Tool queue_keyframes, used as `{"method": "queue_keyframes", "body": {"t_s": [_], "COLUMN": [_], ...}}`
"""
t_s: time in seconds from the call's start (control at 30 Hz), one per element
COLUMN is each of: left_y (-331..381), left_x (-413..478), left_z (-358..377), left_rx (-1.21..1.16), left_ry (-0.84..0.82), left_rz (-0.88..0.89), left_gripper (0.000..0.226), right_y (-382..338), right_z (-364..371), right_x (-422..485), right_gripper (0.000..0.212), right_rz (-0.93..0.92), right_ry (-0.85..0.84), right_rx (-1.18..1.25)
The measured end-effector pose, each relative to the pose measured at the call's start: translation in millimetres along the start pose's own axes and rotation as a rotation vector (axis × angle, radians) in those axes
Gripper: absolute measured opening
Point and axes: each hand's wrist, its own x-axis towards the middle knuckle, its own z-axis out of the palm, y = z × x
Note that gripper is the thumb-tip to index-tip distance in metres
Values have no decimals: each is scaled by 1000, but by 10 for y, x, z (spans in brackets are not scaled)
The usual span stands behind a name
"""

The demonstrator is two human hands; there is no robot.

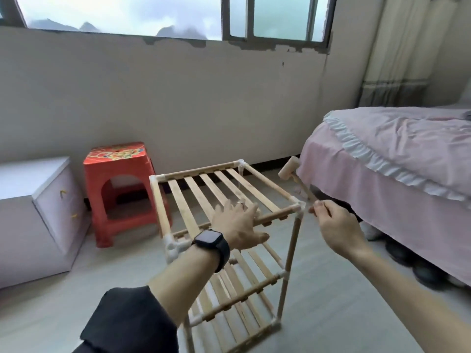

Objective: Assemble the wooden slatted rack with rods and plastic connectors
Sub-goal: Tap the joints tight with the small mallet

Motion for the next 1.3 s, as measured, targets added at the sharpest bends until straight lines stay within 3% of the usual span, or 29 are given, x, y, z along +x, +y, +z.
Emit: {"method": "queue_keyframes", "body": {"t_s": [0.13,0.27,0.4,0.5,0.63,0.73,0.9,1.07,1.2,1.3], "left_y": [136,102,46,36,35,14,-113,-441,-695,-741], "left_x": [140,195,189,171,162,145,82,-197,-490,-545], "left_z": [139,168,188,172,155,158,134,31,-166,-413], "left_rx": [10,13,23,14,-1,7,40,8,-76,-378], "left_ry": [108,118,143,133,125,125,114,11,-287,-462], "left_rz": [-125,-102,-83,-80,-69,-50,26,136,127,65], "left_gripper": [45,52,58,61,61,64,65,72,94,66], "right_y": [339,406,417,350,316,289,265,137,107,83], "right_z": [-444,-558,-467,-413,-391,-378,-328,-255,-90,40], "right_x": [-156,-275,-227,-215,-186,-218,-250,-195,-67,27], "right_gripper": [28,25,27,23,29,26,34,33,22,14], "right_rz": [46,-24,-18,-58,2,-28,53,39,82,81], "right_ry": [19,185,0,141,12,138,-30,34,17,6], "right_rx": [-204,-135,-337,-169,-349,-187,-333,-197,-127,-101]}}
